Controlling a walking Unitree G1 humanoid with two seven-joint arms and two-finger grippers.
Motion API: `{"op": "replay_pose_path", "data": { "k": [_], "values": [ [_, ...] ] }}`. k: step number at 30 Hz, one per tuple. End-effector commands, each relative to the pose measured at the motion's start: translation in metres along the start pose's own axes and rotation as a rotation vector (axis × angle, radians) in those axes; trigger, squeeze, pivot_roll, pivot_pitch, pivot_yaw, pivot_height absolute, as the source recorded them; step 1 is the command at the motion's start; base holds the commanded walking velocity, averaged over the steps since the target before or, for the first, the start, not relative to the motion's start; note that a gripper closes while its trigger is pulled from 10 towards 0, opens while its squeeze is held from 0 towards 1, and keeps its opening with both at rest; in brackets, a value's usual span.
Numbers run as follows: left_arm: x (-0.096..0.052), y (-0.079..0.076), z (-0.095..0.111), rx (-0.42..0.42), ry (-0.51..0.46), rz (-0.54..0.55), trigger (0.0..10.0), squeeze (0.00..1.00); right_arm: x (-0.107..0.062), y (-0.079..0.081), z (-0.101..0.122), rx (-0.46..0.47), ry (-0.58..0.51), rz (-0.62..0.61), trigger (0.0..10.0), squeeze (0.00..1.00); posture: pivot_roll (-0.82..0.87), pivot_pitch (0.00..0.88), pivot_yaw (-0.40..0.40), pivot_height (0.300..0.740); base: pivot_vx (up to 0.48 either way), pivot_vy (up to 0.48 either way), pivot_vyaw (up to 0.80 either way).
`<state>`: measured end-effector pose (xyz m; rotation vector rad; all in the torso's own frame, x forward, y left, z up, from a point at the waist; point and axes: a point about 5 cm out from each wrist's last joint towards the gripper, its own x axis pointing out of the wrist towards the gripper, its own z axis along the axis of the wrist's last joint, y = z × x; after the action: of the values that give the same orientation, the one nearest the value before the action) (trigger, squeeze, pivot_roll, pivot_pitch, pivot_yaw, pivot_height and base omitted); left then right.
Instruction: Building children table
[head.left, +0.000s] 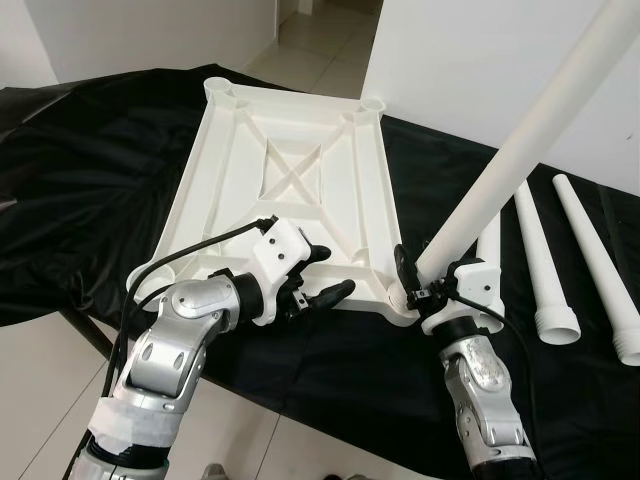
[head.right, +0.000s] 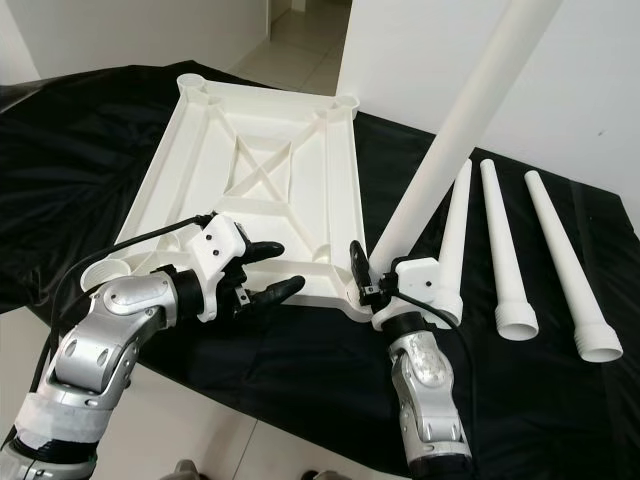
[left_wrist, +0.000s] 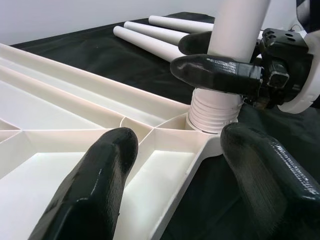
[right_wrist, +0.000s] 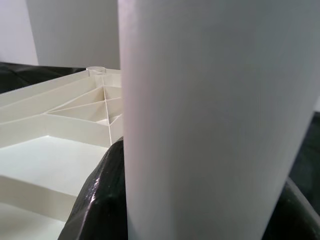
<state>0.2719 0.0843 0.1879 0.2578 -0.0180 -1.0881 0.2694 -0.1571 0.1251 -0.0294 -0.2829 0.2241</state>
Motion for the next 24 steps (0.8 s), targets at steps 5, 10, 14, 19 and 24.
{"op": "replay_pose_path", "data": {
  "k": [5,10,14,19,24],
  "values": [
    [-0.002,0.006,0.001,0.005,0.002,0.111,10.0,0.0,-0.034,-0.008,-0.044,-0.013,0.229,-0.018,10.0,0.0,0.08,0.106,-0.064,0.74,0.0,0.0,0.0],
    [-0.003,0.006,0.002,0.006,0.004,0.109,10.0,0.0,-0.035,-0.007,-0.049,0.007,0.259,-0.016,10.0,0.0,0.08,0.106,-0.062,0.74,0.0,0.0,0.0],
    [-0.003,0.006,0.002,0.008,0.006,0.109,10.0,0.0,-0.03,-0.005,-0.051,0.018,0.288,0.001,10.0,0.0,0.08,0.104,-0.061,0.74,0.0,0.0,0.0],
    [-0.003,0.007,0.002,0.011,0.006,0.109,10.0,0.0,-0.025,-0.006,-0.054,0.001,0.32,0.006,10.0,0.0,0.08,0.103,-0.06,0.74,0.0,0.0,0.0],
    [-0.003,0.007,0.003,0.013,0.005,0.111,10.0,0.0,-0.026,-0.009,-0.064,0.009,0.401,0.007,10.0,0.0,0.08,0.102,-0.064,0.74,0.0,0.0,0.0]
  ]
}}
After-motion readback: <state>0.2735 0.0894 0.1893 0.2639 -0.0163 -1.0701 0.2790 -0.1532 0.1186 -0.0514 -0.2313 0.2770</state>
